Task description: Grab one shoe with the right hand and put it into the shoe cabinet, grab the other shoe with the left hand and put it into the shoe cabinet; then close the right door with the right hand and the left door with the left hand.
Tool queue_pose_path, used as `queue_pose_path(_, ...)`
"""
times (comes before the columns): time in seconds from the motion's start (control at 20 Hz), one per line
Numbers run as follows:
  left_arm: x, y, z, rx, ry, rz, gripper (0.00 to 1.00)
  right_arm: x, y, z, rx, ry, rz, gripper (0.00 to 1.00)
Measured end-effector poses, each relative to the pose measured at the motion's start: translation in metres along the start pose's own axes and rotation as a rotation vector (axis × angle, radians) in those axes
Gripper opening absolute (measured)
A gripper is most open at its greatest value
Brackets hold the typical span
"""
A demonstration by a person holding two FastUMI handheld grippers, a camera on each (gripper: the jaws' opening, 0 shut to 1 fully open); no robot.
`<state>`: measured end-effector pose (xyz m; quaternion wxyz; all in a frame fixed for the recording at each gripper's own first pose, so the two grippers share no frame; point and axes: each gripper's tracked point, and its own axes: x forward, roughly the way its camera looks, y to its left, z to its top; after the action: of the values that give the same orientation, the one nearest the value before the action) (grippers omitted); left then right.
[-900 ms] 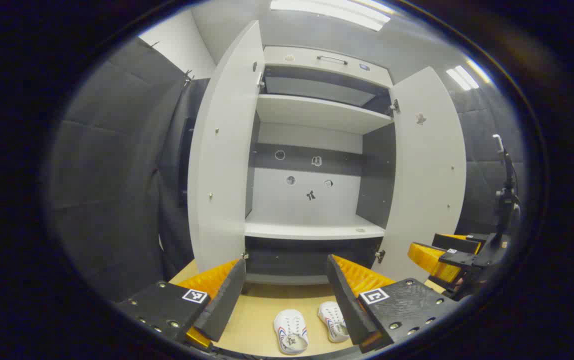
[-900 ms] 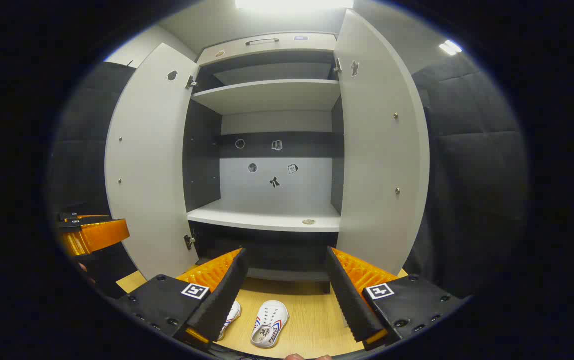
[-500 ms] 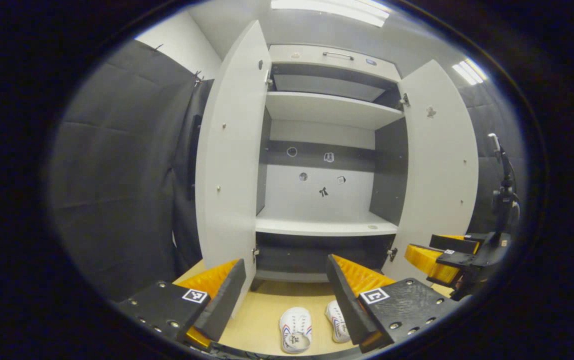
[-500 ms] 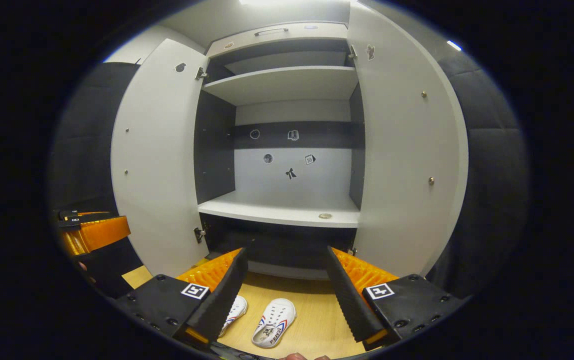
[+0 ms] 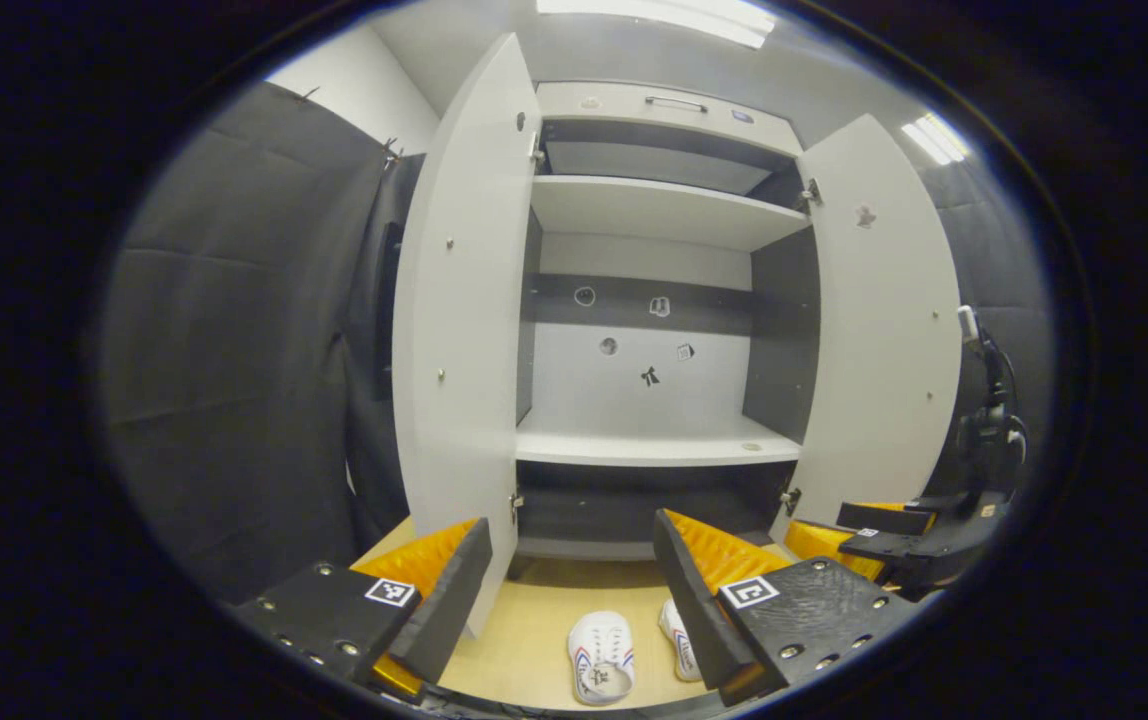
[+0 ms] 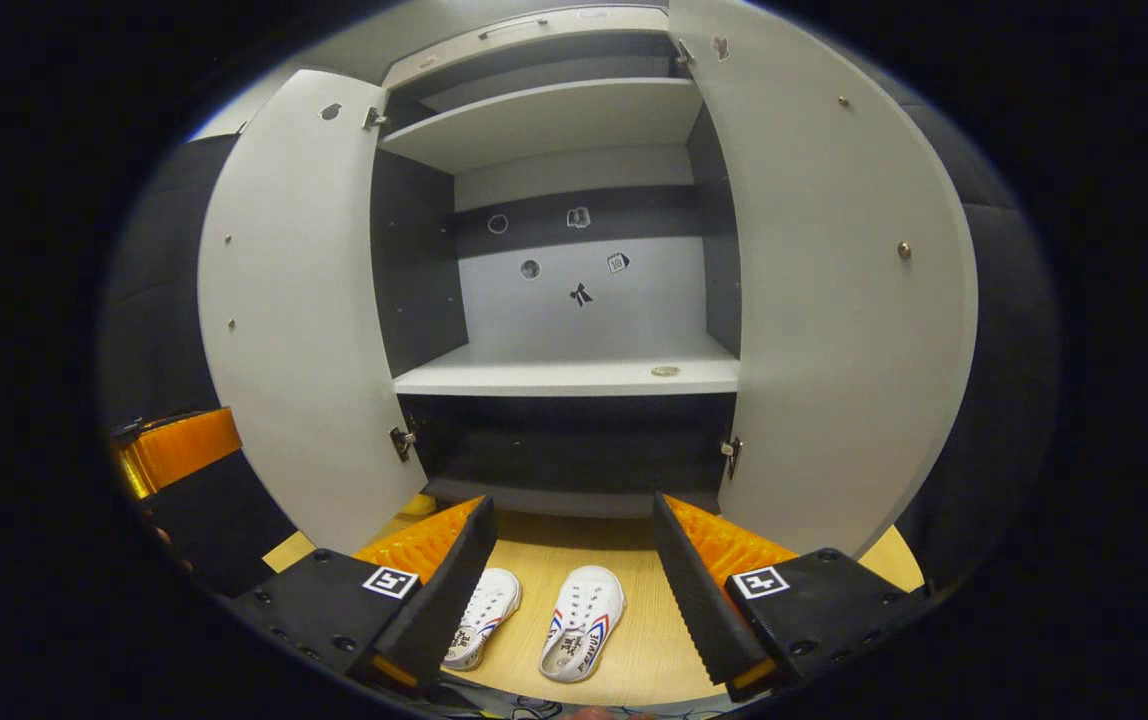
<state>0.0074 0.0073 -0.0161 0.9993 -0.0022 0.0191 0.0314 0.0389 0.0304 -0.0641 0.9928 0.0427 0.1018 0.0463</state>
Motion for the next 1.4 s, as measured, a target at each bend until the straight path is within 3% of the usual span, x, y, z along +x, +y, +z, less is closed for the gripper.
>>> queue_pose_path(0.1, 0.001, 0.007, -0.003, -0.013, -0.002, 0.0, 0.94, 0.006, 0.004, -0.01, 0.015, 0.044, -0.01, 0.98)
queue_pose_path(0.25, 0.002, 0.021, -0.015, -0.024, 0.019, 0.003, 0.9, 0.017, 0.011, -0.029, 0.036, 0.129, -0.016, 0.95)
queue_pose_path(0.3, 0.001, 0.024, -0.019, -0.011, 0.036, 0.001, 0.9, 0.02, 0.016, -0.041, 0.053, 0.172, -0.005, 0.95)
queue_pose_path(0.35, -0.001, 0.026, -0.018, 0.024, 0.03, -0.001, 0.98, 0.024, 0.023, -0.051, 0.067, 0.212, 0.009, 0.96)
queue_pose_path(0.4, -0.002, 0.027, -0.014, 0.055, 0.015, -0.007, 0.9, 0.029, 0.027, -0.062, 0.081, 0.246, 0.02, 0.93)
queue_pose_path(0.45, -0.003, 0.025, -0.014, 0.064, 0.006, -0.021, 0.94, 0.035, 0.031, -0.073, 0.091, 0.278, 0.026, 0.98)
queue_pose_path(0.7, -0.001, 0.012, -0.048, -0.033, 0.081, -0.105, 0.9, 0.059, 0.041, -0.151, 0.055, 0.474, 0.06, 0.98)
queue_pose_path(0.85, -0.004, 0.015, -0.053, -0.026, 0.087, -0.119, 0.97, 0.083, 0.037, -0.182, 0.06, 0.533, 0.043, 0.98)
queue_pose_path(0.9, -0.006, 0.017, -0.056, -0.013, 0.089, -0.124, 0.94, 0.089, 0.039, -0.187, 0.07, 0.547, 0.048, 0.98)
queue_pose_path(1.2, -0.009, 0.024, -0.09, 0.044, 0.131, -0.152, 0.94, 0.114, 0.039, -0.214, 0.06, 0.613, 0.031, 0.98)
queue_pose_path(1.4, -0.009, 0.027, -0.111, 0.011, 0.169, -0.158, 0.94, 0.123, 0.04, -0.239, 0.095, 0.674, 0.012, 0.98)
